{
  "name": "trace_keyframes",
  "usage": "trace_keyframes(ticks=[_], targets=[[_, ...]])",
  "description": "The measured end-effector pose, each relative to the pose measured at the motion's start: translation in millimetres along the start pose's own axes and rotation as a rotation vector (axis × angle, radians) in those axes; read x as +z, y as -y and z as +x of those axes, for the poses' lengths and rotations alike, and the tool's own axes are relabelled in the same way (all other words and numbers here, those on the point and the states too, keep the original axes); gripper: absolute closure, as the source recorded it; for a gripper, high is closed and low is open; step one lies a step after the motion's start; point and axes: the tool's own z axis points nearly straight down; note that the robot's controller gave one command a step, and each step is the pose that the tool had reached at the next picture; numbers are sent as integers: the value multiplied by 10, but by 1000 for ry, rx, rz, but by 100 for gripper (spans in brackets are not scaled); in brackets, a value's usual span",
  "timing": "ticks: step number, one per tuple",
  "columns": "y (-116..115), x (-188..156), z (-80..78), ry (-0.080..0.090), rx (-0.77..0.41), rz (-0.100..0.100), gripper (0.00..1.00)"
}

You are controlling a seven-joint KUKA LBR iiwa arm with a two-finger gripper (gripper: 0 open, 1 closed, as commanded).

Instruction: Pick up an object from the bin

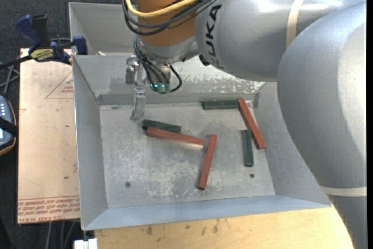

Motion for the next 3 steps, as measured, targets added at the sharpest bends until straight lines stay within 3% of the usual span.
trace_keyframes(ticks=[1, 2, 3], targets=[[9, -54, -19, 9, 3, -1, 0], [568, 1387, -124, 15, 14, -6, 100], [588, 1435, -106, 13, 14, -3, 0]])
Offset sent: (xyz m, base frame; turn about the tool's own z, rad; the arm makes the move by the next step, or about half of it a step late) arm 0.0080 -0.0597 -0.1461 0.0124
